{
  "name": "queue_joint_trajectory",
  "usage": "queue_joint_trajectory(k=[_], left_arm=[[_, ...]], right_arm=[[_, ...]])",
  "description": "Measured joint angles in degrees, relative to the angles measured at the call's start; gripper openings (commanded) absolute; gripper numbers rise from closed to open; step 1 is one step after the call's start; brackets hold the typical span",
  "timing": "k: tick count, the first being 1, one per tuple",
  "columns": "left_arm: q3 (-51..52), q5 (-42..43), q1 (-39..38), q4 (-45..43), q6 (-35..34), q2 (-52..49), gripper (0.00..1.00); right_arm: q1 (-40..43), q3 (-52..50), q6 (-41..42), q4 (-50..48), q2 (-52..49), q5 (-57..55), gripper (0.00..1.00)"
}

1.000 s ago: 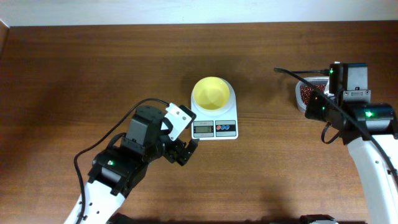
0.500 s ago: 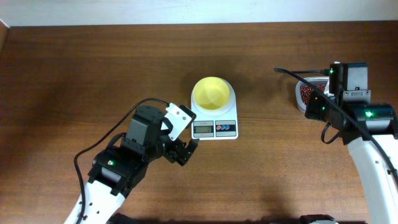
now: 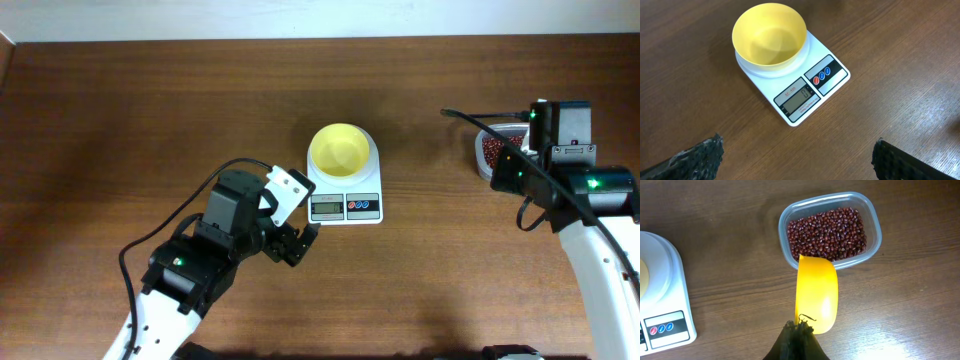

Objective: Scoop item into bowl and weigh 50g on scale
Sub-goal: 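Lower the yellow scoop into the red beans with the right gripper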

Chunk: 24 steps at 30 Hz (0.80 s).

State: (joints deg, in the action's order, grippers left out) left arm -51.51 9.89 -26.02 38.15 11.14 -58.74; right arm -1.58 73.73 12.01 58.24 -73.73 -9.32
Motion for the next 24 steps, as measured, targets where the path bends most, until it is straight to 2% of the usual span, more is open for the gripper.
queue_joint_trajectory(k=[14,19,24], left_arm=[[0.0,0.0,0.0,0.0,0.0,0.0,0.99],[0.0,0.0,0.0,0.1,0.0,0.0,0.99],[0.0,0.0,0.0,0.1,0.0,0.0,0.99]], right_arm=[[0.5,0.0,0.0,-1.7,-0.2,0.0,0.04],[7.1,0.0,-2.9,-3.2,-3.0,1.0,0.04],[14.0,0.0,-9.5,-8.0,-6.7,6.9,0.04]])
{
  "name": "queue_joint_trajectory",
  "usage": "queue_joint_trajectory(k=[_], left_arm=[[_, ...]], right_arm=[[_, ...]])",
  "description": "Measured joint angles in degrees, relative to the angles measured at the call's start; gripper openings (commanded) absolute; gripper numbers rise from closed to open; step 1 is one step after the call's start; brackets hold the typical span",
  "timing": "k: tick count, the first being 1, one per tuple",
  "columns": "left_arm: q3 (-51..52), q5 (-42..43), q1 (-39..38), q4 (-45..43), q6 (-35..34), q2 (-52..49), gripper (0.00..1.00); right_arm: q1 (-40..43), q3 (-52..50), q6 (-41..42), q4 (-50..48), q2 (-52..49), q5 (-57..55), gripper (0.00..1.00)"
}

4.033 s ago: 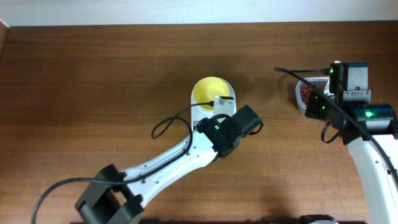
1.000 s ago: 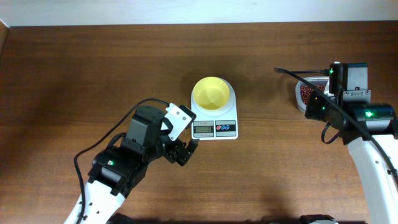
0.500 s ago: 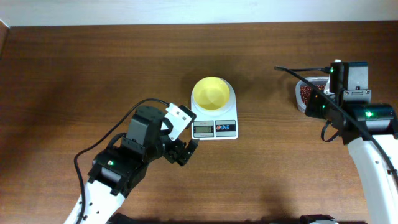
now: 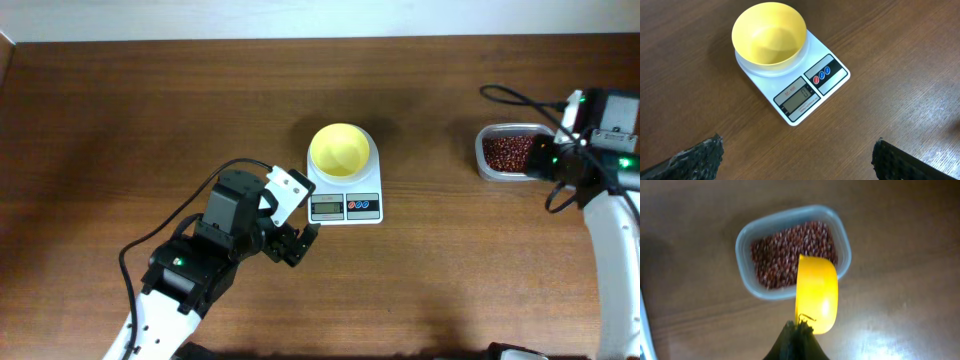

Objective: Scoop item into bowl and weigh 50g on scale
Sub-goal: 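Lower the yellow scoop into the red beans with the right gripper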

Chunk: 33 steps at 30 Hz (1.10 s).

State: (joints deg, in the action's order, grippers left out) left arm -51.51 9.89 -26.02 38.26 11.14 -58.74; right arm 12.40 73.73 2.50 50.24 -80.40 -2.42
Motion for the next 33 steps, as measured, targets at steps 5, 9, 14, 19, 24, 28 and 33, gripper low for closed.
queue_joint_trajectory(k=[5,9,14,19,24,28,33], left_arm=[[0.0,0.0,0.0,0.0,0.0,0.0,0.99],[0.0,0.0,0.0,0.0,0.0,0.0,0.99],[0.0,0.0,0.0,0.0,0.0,0.0,0.99],[0.0,0.0,0.0,0.0,0.0,0.0,0.99],[0.0,0.0,0.0,0.0,0.0,0.0,0.99],[0.0,0.0,0.0,0.0,0.0,0.0,0.99],[0.0,0.0,0.0,0.0,0.0,0.0,0.99]], right_arm=[[2.7,0.0,-4.5,-7.4,-5.3,5.6,0.04],[2.8,0.0,-5.9,-9.9,-9.9,7.1,0.04],[2.8,0.0,-8.2,-10.5,-14.7,7.5,0.04],[2.8,0.0,-11.8,-10.4,-15.4,4.5,0.04],[2.8,0.1,-14.3,-10.0,-17.4,3.3,0.04],[2.8,0.0,-14.8,-9.9,-19.4,5.2,0.04],[3.0,-0.1,-14.8,-9.5,-20.1,8.4,0.04]])
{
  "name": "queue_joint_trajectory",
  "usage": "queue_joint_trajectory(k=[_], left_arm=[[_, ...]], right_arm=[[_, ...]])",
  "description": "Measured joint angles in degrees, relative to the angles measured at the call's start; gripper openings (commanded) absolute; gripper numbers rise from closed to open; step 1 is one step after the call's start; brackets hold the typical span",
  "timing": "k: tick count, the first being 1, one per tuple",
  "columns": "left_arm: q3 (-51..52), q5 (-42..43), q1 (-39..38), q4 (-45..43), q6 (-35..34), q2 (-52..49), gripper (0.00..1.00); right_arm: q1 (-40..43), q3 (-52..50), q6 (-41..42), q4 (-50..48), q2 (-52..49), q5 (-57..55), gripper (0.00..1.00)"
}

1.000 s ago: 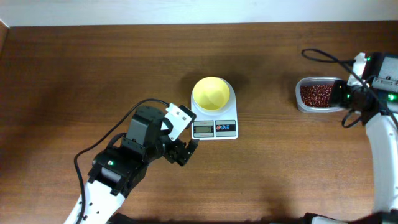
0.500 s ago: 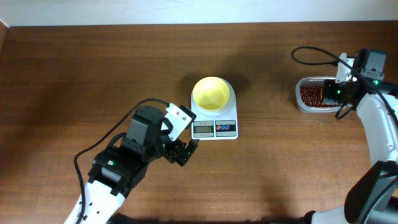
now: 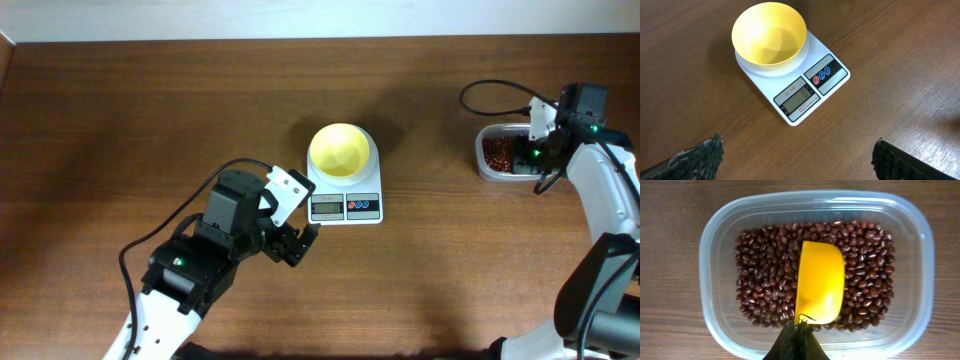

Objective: Scoop item into bowl and weigh 50g on scale
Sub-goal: 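Lower the yellow scoop into the red beans with the right gripper, then drag the scoop through the beans and lift it full with the right gripper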

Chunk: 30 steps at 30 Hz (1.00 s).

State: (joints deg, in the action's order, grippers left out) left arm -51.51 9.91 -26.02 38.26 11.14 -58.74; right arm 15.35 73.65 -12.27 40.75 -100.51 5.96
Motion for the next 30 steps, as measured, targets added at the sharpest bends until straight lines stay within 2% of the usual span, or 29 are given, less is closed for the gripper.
queue_joint_trajectory(k=[13,30], left_arm=[[0.0,0.0,0.0,0.0,0.0,0.0,0.99],[0.0,0.0,0.0,0.0,0.0,0.0,0.99]], right_arm=[[7.1,-0.7,0.6,1.0,-0.6,16.1,0.04],[7.4,-0.8,6.1,0.3,-5.1,23.3,0.04]])
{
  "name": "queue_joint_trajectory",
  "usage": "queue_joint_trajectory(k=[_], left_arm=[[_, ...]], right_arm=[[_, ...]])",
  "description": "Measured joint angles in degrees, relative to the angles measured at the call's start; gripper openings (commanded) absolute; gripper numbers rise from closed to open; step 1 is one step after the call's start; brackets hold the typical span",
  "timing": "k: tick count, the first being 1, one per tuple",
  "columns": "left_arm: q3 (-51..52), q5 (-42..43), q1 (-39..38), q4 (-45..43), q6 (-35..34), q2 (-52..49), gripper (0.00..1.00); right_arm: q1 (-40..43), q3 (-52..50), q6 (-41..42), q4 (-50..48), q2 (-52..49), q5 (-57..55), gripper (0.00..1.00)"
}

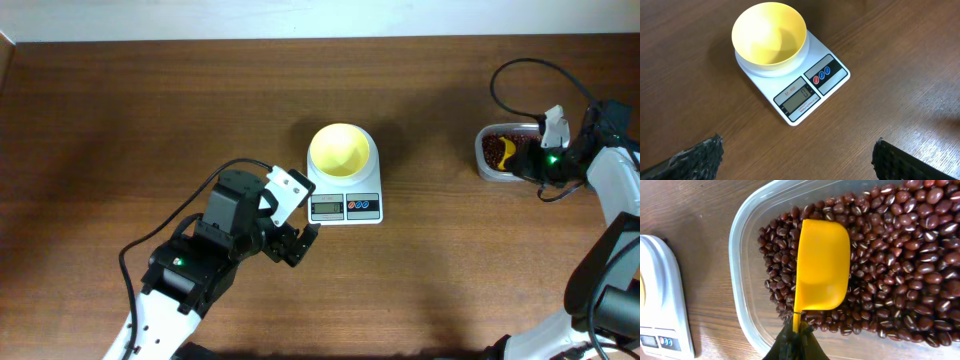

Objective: Scoop item into bowl and weigh 50g on scale
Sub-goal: 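Drag the scoop through the beans and lift it full with the right gripper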

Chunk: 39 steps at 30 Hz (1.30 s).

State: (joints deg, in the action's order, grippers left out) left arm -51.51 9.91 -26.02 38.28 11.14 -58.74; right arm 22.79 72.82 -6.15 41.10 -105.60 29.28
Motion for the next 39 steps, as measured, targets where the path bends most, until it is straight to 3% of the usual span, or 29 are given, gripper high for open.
queue_joint_trajectory(k=[10,39], left_arm=[[0.0,0.0,0.0,0.0,0.0,0.0,0.99],[0.0,0.0,0.0,0.0,0.0,0.0,0.99]], right_arm=[[0.9,0.0,1.4,0.0,-0.3,1.7,0.04],[14.6,-0.7,2.1,0.6,-2.4,25.1,0.04]])
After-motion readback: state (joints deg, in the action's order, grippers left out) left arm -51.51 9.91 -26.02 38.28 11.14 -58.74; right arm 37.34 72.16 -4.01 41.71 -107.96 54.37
